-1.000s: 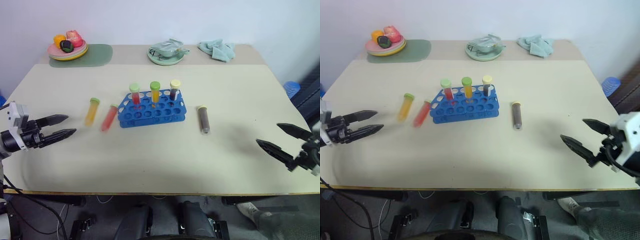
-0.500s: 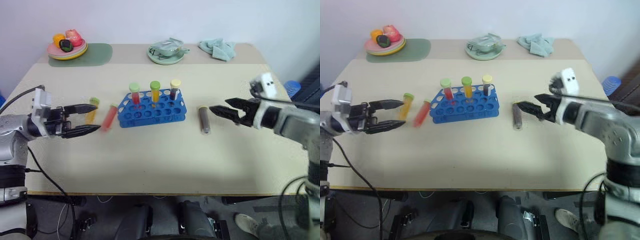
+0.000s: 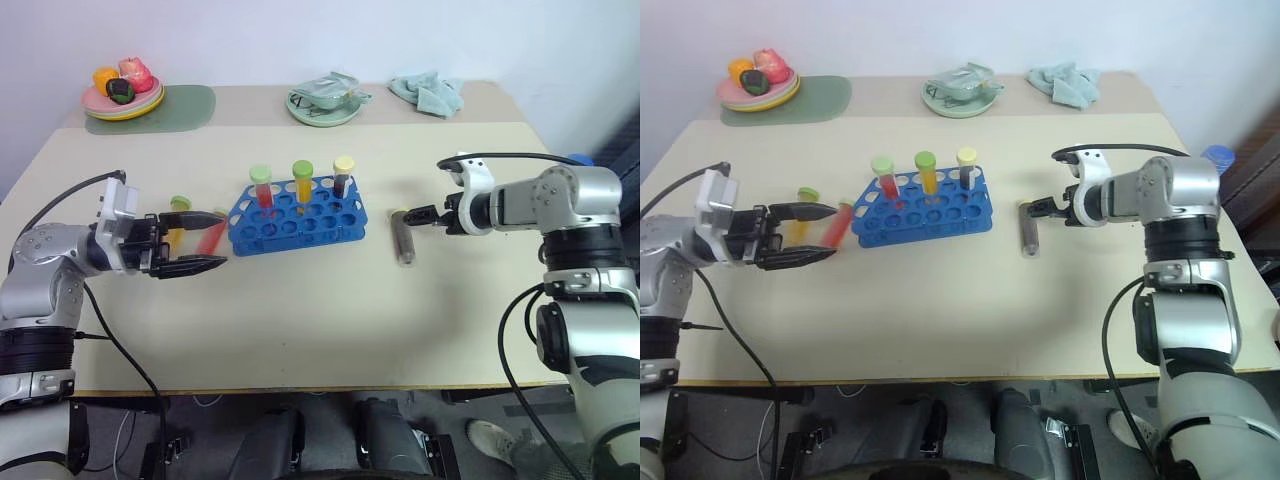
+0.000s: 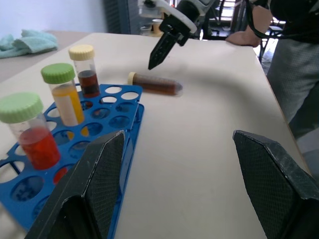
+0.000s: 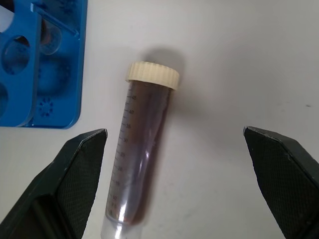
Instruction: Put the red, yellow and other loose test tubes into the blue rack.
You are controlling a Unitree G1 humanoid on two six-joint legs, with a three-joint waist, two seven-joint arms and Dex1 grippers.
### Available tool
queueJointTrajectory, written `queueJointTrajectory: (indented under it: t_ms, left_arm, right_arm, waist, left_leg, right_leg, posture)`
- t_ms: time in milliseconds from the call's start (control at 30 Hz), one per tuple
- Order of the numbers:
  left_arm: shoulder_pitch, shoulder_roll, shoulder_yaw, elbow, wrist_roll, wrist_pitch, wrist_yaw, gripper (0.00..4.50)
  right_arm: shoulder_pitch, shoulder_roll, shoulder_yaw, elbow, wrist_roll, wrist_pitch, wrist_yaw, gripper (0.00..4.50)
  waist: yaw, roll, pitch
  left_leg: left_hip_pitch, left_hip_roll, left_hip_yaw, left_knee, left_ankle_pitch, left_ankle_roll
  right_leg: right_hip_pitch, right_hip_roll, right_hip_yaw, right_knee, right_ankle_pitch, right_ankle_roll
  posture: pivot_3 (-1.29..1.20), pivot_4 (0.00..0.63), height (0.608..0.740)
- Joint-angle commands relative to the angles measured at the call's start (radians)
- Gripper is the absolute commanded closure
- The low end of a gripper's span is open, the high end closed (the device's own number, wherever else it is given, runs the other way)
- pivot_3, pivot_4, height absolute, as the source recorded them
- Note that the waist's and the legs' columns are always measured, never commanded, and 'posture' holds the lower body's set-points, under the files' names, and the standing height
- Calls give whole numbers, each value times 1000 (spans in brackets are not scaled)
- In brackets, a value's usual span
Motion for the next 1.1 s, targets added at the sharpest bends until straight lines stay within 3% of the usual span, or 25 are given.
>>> queueJointTrajectory:
  t_ms: [33, 333, 433, 633, 733, 900, 1033, 1100]
  left_arm:
    - [1, 6, 4, -58, -28, 16, -4, 958]
    - [29, 23, 1, -134, -42, 56, -4, 958]
    - [45, 25, 3, -166, -43, 70, 9, 920]
    - [64, 30, 9, -188, -47, 81, 23, 920]
    - [67, 28, 7, -192, -48, 82, 30, 920]
    - [74, 33, 15, -192, -51, 80, 43, 920]
    - [98, 32, 50, -171, -68, 87, 62, 920]
    - [104, 28, 61, -160, -72, 85, 71, 920]
  right_arm:
    - [-59, 43, 5, 109, -58, -68, 27, 0]
    - [-130, 138, 55, 327, -199, -227, 91, 0]
    - [-139, 170, 89, 383, -257, -288, 114, 821]
    - [-113, 195, 165, 357, -347, -337, 182, 3651]
    - [-68, 187, 202, 234, -363, -343, 229, 3708]
    - [53, 137, 111, -156, -308, -363, 250, 3708]
    - [185, 211, -156, -536, -118, -337, 204, 3708]
    - [228, 242, -199, -627, -87, -364, 180, 3708]
  waist:
    - [-1, 0, 0]
    - [-14, 0, 0]
    - [-28, 0, 0]
    - [-37, 0, 0]
    - [-37, 0, 0]
    - [-34, 1, 0]
    - [-28, 2, 1]
    - [-23, 2, 1]
  left_leg:
    - [0, 0, 0, 0, 0, 0]
    - [0, 0, 0, 1, 1, -2]
    - [1, 0, 0, 1, 1, -2]
    - [6, 0, -1, 0, 2, -3]
    - [7, 0, -1, 0, 2, -3]
    - [7, 0, -1, -1, 2, -3]
    - [2, 1, -1, -1, 2, -4]
    - [0, 2, -1, -1, 2, -4]
  right_leg:
    - [0, 0, 0, 0, 0, 0]
    - [-1, 1, 0, 1, 0, 0]
    - [1, 1, 0, 2, 0, 0]
    - [4, 2, 0, 3, 1, -1]
    - [5, 2, 0, 3, 1, -1]
    - [4, 2, 0, 3, 1, -1]
    - [-1, 2, 1, 3, 1, -1]
    - [-3, 3, 1, 4, 1, -1]
  posture:
    - [0, 150, 740]
    - [0, 150, 740]
    - [0, 150, 740]
    - [0, 150, 740]
    - [0, 150, 740]
    - [0, 150, 740]
    - [0, 150, 740]
    - [0, 150, 740]
